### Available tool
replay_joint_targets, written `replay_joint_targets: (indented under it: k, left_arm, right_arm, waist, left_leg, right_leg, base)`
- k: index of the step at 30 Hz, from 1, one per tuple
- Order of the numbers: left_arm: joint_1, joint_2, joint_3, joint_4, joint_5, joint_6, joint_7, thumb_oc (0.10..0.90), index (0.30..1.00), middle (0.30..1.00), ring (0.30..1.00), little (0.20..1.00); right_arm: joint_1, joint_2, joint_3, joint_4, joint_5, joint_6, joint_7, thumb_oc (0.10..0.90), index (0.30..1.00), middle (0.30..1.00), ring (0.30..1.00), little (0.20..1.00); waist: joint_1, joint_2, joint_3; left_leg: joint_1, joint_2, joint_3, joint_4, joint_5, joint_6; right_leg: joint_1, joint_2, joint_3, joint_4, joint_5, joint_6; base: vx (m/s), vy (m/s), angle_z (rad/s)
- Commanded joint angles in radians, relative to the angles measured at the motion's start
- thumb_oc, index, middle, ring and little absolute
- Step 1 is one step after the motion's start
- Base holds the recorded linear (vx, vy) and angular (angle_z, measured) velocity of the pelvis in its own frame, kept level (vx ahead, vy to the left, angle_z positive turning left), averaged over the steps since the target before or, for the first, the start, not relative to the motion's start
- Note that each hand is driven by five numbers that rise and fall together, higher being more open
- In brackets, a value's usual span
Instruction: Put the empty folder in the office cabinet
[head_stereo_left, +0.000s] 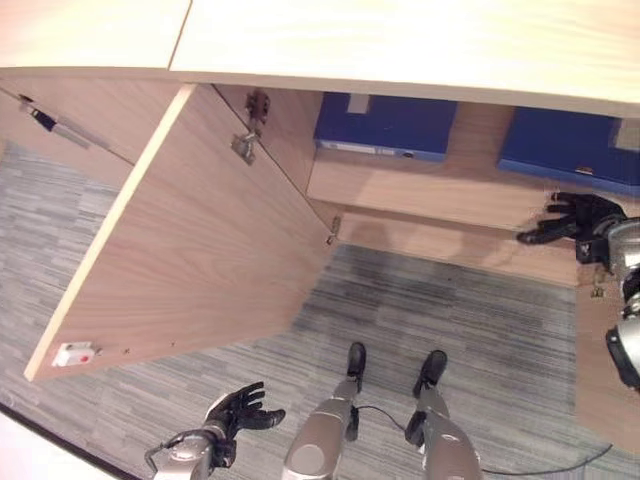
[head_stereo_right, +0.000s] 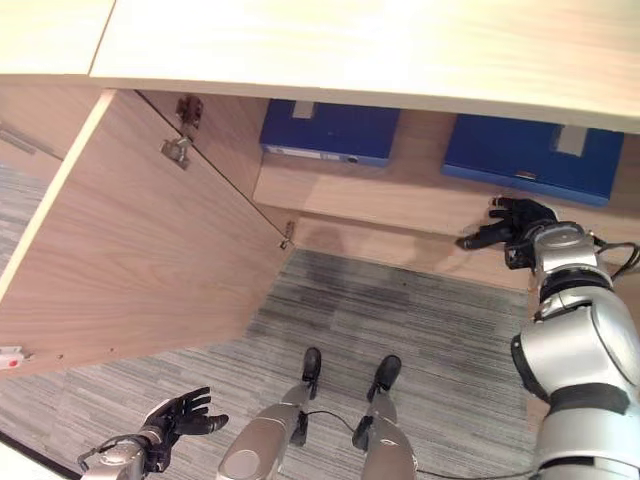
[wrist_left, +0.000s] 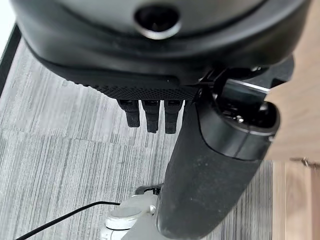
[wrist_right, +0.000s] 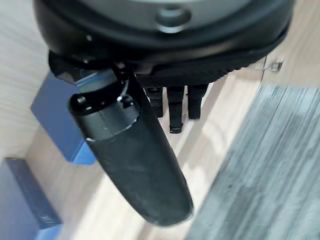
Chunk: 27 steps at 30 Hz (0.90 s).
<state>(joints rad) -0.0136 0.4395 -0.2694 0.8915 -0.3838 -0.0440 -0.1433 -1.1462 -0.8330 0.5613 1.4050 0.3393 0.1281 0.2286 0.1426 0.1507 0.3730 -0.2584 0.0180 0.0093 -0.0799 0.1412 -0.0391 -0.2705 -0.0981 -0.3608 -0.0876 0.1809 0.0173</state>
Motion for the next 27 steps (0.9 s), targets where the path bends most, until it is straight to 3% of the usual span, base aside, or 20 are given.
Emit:
replay_joint_targets:
  k: [1,6,10,14,17,18,19,20,21,22,23,24,25,26,27]
  left_arm:
    - [0.063,0.083,0.001,-0.004,0.028,-0.028,0.0,0.8,0.9,0.9,0.9,0.9]
    - [0.064,0.081,0.008,-0.036,0.034,-0.031,0.0,0.8,0.9,0.9,0.9,0.9]
    - [0.057,0.093,0.011,-0.032,0.077,-0.028,-0.02,0.8,0.9,0.9,0.9,0.9]
    - [0.033,0.082,0.007,0.044,0.115,-0.029,-0.015,0.8,0.9,0.9,0.9,0.9]
    - [0.011,0.054,0.014,0.136,0.162,-0.027,-0.01,0.8,0.9,0.9,0.9,0.9]
    - [-0.022,0.023,0.009,0.212,0.199,-0.027,0.001,0.8,0.9,0.9,0.9,0.9]
    - [-0.023,0.023,0.008,0.212,0.199,-0.027,0.001,0.8,0.9,0.9,0.9,0.9]
    - [-0.049,-0.004,0.008,0.251,0.251,-0.027,0.013,0.8,0.9,0.9,0.9,0.9]
    - [-0.049,-0.003,0.006,0.252,0.251,-0.027,0.013,0.8,0.9,0.9,0.9,0.9]
    - [-0.056,-0.011,0.019,0.269,0.277,-0.026,0.02,0.8,0.9,0.9,0.9,0.9]
    - [-0.057,-0.018,0.029,0.281,0.299,-0.024,0.021,0.8,0.9,0.9,0.9,0.9]
    - [-0.059,-0.041,0.057,0.306,0.308,-0.019,0.032,0.8,0.9,0.9,0.9,0.9]
    - [-0.059,-0.04,0.055,0.306,0.308,-0.019,0.032,0.8,0.9,0.9,0.9,0.9]
    - [-0.05,-0.062,0.085,0.324,0.314,-0.022,0.047,0.8,0.9,0.9,0.9,0.9]
    - [-0.05,-0.061,0.084,0.324,0.314,-0.023,0.047,0.8,0.9,0.9,0.9,0.9]
  right_arm:
    - [-0.034,-0.075,0.101,-0.031,-0.126,-0.039,-0.004,0.8,0.9,0.9,0.9,0.9]
    - [-0.016,-0.084,0.176,-0.1,-0.232,-0.051,0.014,0.8,0.9,0.9,0.9,0.9]
    - [0.037,-0.128,0.266,-0.28,-0.32,-0.055,0.116,0.8,0.9,0.9,0.9,0.9]
    - [0.118,-0.145,0.234,-0.472,-0.239,-0.062,0.131,0.8,0.9,0.9,0.9,0.9]
    - [0.252,-0.163,0.159,-0.647,-0.08,-0.069,0.145,0.8,0.9,0.9,0.9,0.9]
    - [0.391,-0.122,0.045,-0.695,0.06,-0.083,0.11,0.8,0.9,0.9,0.9,0.9]
    - [0.394,-0.122,0.042,-0.696,0.059,-0.083,0.11,0.8,0.9,0.9,0.9,0.9]
    - [0.538,-0.067,-0.076,-0.758,0.145,-0.102,0.08,0.8,0.9,0.9,0.9,0.9]
    - [0.541,-0.067,-0.079,-0.76,0.145,-0.101,0.079,0.8,0.9,0.9,0.9,0.9]
    - [0.627,-0.044,-0.148,-0.804,0.18,-0.108,0.069,0.8,0.9,0.9,0.9,0.9]
    - [0.709,-0.01,-0.213,-0.835,0.208,-0.12,0.058,0.8,0.9,0.9,0.9,0.9]
    - [0.851,0.088,-0.349,-0.886,0.265,-0.163,0.001,0.8,0.9,0.9,0.9,0.9]
    - [0.854,0.088,-0.352,-0.887,0.264,-0.163,0.001,0.8,0.9,0.9,0.9,0.9]
    - [0.986,0.211,-0.457,-0.948,0.299,-0.204,-0.046,0.8,0.9,0.9,0.9,0.9]
    - [0.988,0.211,-0.458,-0.949,0.299,-0.204,-0.046,0.8,0.9,0.9,0.9,0.9]
  waist:
    - [0.012,-0.006,-0.04]
    - [0.0,-0.013,-0.048]
    - [-0.02,-0.039,-0.075]
    - [-0.04,-0.065,-0.096]
    - [-0.066,-0.096,-0.129]
    - [-0.085,-0.119,-0.157]
    - [-0.083,-0.119,-0.157]
    - [-0.102,-0.134,-0.183]
    - [-0.099,-0.135,-0.183]
    - [-0.113,-0.14,-0.197]
    - [-0.119,-0.147,-0.215]
    - [-0.14,-0.162,-0.247]
    - [-0.138,-0.163,-0.249]
    - [-0.155,-0.174,-0.274]
    - [-0.155,-0.175,-0.277]
  left_leg:
    - [0.017,0.009,0.096,-0.007,-0.056,-0.062]
    - [0.029,0.005,0.096,-0.007,-0.06,-0.06]
    - [0.057,-0.004,0.092,-0.007,-0.07,-0.061]
    - [0.076,-0.01,0.1,-0.007,-0.057,-0.05]
    - [0.103,-0.016,0.107,-0.007,-0.063,-0.047]
    - [0.127,-0.02,0.113,-0.007,-0.067,-0.045]
    - [0.127,-0.02,0.114,-0.007,-0.067,-0.045]
    - [0.149,-0.021,0.123,-0.007,-0.078,-0.038]
    - [0.15,-0.021,0.124,-0.007,-0.079,-0.038]
    - [0.161,-0.02,0.128,-0.007,-0.087,-0.033]
    - [0.168,-0.019,0.134,-0.007,-0.091,-0.028]
    - [0.201,-0.017,0.156,-0.007,-0.111,-0.016]
    - [0.198,-0.017,0.156,-0.007,-0.109,-0.015]
    - [0.227,-0.013,0.181,-0.007,-0.126,-0.007]
    - [0.222,-0.014,0.181,-0.007,-0.124,-0.006]
  right_leg:
    - [-0.021,-0.007,0.006,0.2,-0.261,0.049]
    - [-0.007,-0.01,0.009,0.195,-0.259,0.05]
    - [0.041,-0.017,0.002,0.168,-0.253,0.053]
    - [0.073,-0.019,0.0,0.139,-0.217,0.053]
    - [0.113,-0.017,0.01,0.114,-0.2,0.063]
    - [0.143,-0.015,0.019,0.097,-0.186,0.069]
    - [0.144,-0.015,0.02,0.097,-0.186,0.069]
    - [0.167,-0.008,0.034,0.085,-0.177,0.074]
    - [0.167,-0.008,0.035,0.085,-0.176,0.074]
    - [0.178,-0.005,0.045,0.08,-0.173,0.079]
    - [0.183,-0.002,0.053,0.074,-0.167,0.082]
    - [0.203,0.007,0.083,0.063,-0.152,0.091]
    - [0.2,0.006,0.083,0.062,-0.15,0.091]
    - [0.213,0.015,0.114,0.054,-0.141,0.097]
    - [0.209,0.014,0.114,0.053,-0.139,0.097]
  base:
    - [-0.03,0.013,-0.04]
    - [-0.01,0.009,-0.06]
    - [0.01,0.015,0.05]
    - [-0.04,0.06,0.02]
    - [0.04,0.073,-0.03]
    - [0.03,0.087,-0.06]
    - [0.03,0.125,-0.04]
    - [0.0,0.068,-0.13]
    - [0.01,0.106,-0.2]
    - [0.01,0.067,-0.32]
    - [0.06,0.145,-0.19]
    - [0.05,0.108,-0.23]
    - [0.07,0.145,-0.25]
    - [0.02,0.068,-0.66]
    - [0.05,0.092,-0.72]
